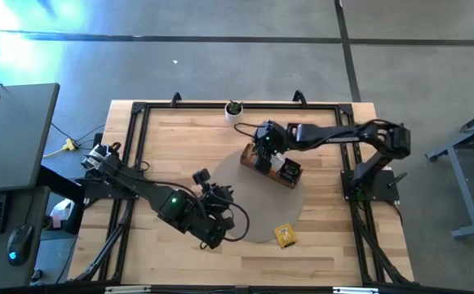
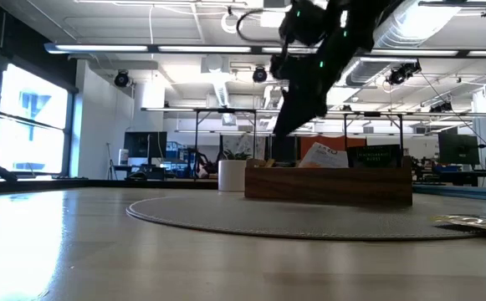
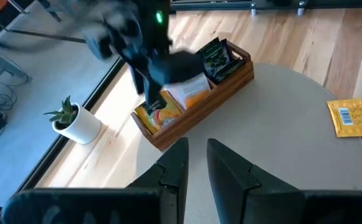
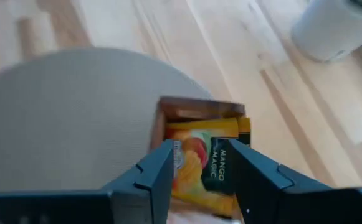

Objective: Pick & Place Tea
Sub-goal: Put the yellow tea bag into the left section of the wooden organizer

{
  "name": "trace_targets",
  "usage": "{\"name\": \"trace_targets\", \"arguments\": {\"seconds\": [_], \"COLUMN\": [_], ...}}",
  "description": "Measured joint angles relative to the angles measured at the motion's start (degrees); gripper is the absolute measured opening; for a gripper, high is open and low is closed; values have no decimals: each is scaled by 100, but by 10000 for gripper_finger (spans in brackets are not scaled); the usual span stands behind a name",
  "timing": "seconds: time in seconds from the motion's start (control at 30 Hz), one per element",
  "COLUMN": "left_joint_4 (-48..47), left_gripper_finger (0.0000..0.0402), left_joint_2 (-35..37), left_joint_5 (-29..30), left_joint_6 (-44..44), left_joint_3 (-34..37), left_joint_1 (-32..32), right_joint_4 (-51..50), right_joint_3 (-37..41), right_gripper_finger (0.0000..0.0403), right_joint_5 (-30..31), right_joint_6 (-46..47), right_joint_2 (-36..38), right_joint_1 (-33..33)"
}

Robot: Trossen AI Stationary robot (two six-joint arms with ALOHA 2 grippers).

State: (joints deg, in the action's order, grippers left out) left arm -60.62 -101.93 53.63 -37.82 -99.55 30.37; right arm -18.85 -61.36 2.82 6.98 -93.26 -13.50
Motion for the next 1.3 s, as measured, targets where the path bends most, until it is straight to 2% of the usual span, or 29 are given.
{"name": "trace_targets", "arguments": {"seconds": [0.2, 0.3, 0.43, 0.53, 0.6, 0.7, 0.77, 0.87, 0.93, 1.07, 1.23, 1.3], "left_joint_4": [2, 0, 21, 211, 339, 1069, 1531, 2741, 3075, 4016, 5050, 4962], "left_gripper_finger": [58, 58, 58, 58, 58, 58, 58, 58, 58, 58, 58, 58], "left_joint_2": [0, 0, -2, -161, -289, -570, -773, -1243, -1464, -1873, -2474, -2557], "left_joint_5": [4, 4, -59, -917, -1264, -1746, -2601, -3800, -4179, -4721, -5452, -5541], "left_joint_6": [-2, -88, -146, -126, 12, 419, 831, 1466, 1681, 1828, 1675, 1545], "left_joint_3": [0, -2, -4, -21, 7, -24, 1, -26, 16, -24, -6, 15], "left_joint_1": [0, 0, -57, -283, -417, -699, -916, -1279, -1441, -1726, -1939, -1961], "right_joint_4": [-1540, -2019, -2238, -2103, -1644, -585, 382, 1400, 1738, 1759, 1827, 1819], "right_joint_3": [-543, -501, -148, 242, 603, 1233, 1642, 2076, 2224, 2300, 2296, 2292], "right_gripper_finger": [149, 150, 149, 149, 149, 149, 149, 149, 149, 149, 149, 149], "right_joint_5": [1, -32, -43, -60, -9, 544, 959, 1579, 1979, 2560, 2480, 2464], "right_joint_6": [337, 538, 918, 1203, 1445, 1870, 1836, 1222, 825, 471, 585, 589], "right_joint_2": [666, 915, 1048, 1049, 1047, 1030, 985, 930, 914, 839, 263, -12], "right_joint_1": [417, 1071, 2299, 3313, 3943, 4812, 5312, 5945, 6244, 6579, 6652, 6679]}}
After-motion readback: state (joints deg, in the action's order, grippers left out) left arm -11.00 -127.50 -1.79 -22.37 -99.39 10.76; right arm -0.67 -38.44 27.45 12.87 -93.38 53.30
